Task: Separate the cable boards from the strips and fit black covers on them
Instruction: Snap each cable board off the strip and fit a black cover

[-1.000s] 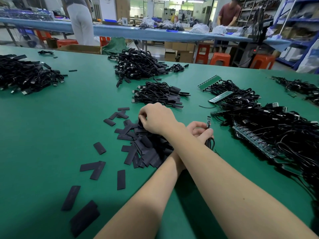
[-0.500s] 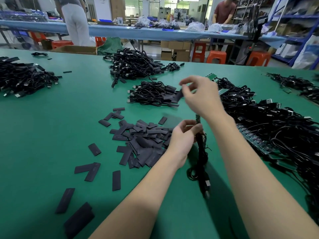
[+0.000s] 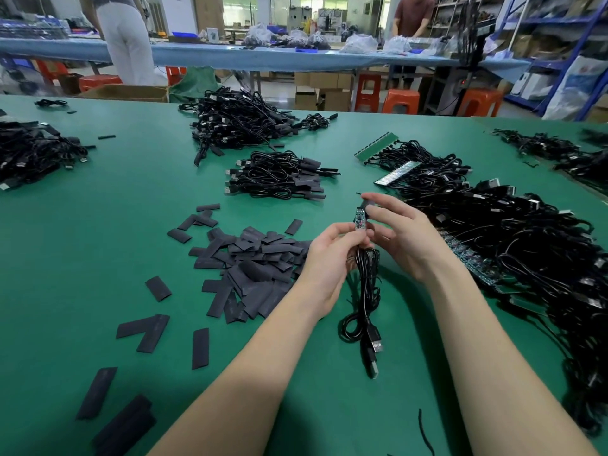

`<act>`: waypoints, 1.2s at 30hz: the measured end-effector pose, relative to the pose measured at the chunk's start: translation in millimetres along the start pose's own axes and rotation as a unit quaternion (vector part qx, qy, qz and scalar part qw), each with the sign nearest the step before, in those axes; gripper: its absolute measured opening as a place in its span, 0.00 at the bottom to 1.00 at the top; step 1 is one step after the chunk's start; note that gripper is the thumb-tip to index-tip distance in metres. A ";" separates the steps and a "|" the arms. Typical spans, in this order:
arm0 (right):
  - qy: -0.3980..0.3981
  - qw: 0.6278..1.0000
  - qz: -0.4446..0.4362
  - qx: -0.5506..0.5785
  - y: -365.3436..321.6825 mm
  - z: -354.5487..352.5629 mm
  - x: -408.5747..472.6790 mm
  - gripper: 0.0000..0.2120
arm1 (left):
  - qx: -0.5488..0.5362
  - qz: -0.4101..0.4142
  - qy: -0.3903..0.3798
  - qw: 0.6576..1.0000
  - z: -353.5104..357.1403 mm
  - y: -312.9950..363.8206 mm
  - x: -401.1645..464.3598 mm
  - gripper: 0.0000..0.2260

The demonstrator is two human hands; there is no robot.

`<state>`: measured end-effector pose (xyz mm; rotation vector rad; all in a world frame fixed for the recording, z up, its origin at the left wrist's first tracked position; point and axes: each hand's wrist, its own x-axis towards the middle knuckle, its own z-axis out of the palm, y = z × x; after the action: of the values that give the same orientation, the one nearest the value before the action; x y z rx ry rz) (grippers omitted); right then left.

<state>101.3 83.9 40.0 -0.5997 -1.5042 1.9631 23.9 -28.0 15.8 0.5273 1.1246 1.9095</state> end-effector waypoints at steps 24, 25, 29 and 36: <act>0.015 0.985 0.003 0.171 -4.6 -6.5 -0.1 0.09 | -0.031 -0.020 -0.069 0.997 -5.4 6.4 -3.3 0.06; 0.016 0.985 0.001 0.172 -4.9 -6.5 -0.1 0.09 | -0.036 -0.024 -0.073 0.996 -5.4 7.0 -3.7 0.06; 0.016 0.985 -0.008 0.173 -5.7 -5.4 0.0 0.09 | -0.044 -0.038 -0.090 0.994 -5.3 9.0 -5.7 0.06; 0.001 0.988 -0.008 0.157 -6.8 -7.1 -1.0 0.07 | -0.052 -0.054 -0.115 0.991 -5.3 10.4 -7.0 0.06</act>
<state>107.9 89.5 44.8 -0.4509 -1.1600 2.1274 19.5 -39.0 22.4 0.6001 0.8835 1.7535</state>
